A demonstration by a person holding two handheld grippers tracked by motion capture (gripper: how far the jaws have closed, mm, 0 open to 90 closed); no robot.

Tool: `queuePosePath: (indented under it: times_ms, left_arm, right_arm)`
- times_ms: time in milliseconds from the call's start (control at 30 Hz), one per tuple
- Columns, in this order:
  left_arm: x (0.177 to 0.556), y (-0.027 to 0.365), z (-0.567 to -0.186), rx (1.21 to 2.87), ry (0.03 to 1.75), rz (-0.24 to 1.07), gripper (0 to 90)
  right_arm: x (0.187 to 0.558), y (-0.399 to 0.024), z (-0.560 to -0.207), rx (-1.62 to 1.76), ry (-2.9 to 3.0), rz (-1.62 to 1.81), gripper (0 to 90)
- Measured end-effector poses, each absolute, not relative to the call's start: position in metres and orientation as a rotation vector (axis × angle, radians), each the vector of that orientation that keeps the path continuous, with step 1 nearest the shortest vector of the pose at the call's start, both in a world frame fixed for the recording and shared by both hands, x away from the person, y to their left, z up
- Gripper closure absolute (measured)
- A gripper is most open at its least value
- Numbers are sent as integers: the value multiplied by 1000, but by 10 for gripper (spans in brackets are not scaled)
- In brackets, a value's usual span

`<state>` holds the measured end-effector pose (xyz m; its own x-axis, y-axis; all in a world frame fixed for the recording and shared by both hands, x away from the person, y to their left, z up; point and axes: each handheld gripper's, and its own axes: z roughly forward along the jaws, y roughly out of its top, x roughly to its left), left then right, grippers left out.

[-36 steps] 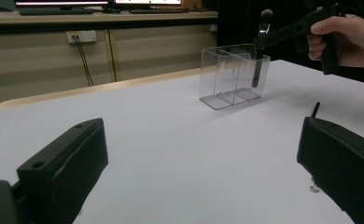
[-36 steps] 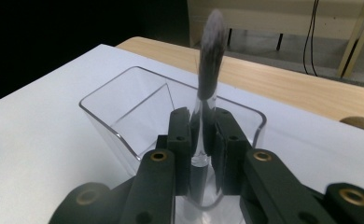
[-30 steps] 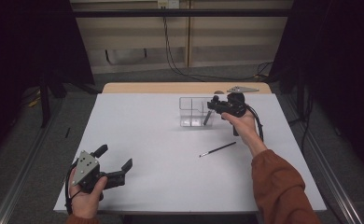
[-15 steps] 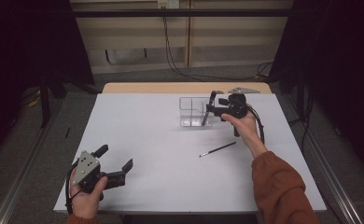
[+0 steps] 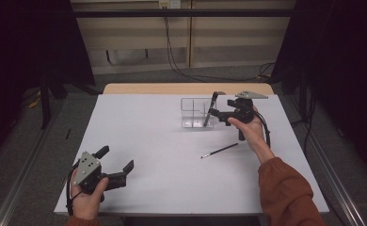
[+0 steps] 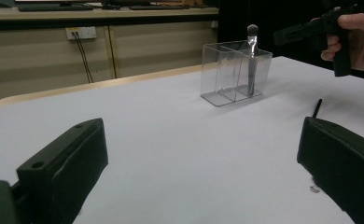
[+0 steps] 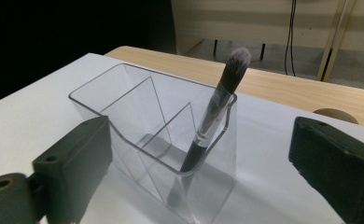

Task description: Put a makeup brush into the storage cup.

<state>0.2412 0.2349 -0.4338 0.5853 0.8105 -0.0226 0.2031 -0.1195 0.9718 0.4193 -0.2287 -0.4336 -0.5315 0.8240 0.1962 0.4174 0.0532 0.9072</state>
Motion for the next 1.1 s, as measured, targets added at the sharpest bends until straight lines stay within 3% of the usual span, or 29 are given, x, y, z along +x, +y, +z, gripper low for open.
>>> queuePosePath:
  times_ms: [1100]
  left_arm:
    - [241,236,-433,1643,864,654,16]
  right_arm:
    - [335,-260,-412,1125,1885,1518,5]
